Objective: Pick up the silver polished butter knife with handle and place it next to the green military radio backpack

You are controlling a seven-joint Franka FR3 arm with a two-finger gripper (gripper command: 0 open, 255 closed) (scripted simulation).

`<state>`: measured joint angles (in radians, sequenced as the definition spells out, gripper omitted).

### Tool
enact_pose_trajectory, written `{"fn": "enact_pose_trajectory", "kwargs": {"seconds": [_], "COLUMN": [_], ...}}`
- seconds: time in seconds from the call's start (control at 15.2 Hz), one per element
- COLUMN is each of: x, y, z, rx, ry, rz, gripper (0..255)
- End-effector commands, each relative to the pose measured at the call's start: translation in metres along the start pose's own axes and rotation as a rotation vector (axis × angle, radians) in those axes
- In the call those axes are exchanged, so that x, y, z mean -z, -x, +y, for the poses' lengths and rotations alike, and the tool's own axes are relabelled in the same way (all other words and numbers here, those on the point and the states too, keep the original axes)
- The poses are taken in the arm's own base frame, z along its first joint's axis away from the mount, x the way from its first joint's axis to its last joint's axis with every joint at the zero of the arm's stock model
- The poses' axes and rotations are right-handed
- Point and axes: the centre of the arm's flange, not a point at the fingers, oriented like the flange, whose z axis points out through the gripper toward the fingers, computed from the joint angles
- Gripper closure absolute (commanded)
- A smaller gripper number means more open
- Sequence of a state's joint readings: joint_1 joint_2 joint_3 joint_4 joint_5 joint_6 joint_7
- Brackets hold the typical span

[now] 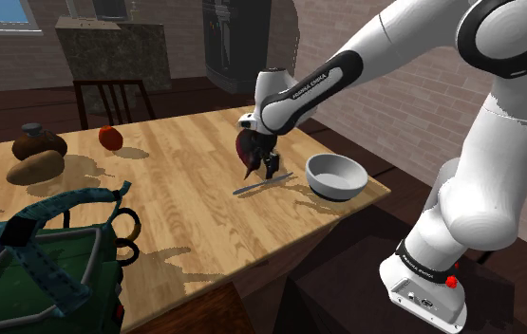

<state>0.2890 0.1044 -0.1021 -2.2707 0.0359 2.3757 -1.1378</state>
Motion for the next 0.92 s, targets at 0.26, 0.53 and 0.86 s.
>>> {"fn": "enact_pose_trajectory", "kwargs": {"seconds": [0.26, 0.53, 0.86], "x": [-0.034, -0.047, -0.047], "y": [-0.01, -0.01, -0.01], "z": [0.002, 0.002, 0.002], "rx": [0.039, 0.039, 0.039], "ry": [0.0, 0.0, 0.0], "rz": [0.006, 0.006, 0.006], "gripper": [0, 0, 0]}}
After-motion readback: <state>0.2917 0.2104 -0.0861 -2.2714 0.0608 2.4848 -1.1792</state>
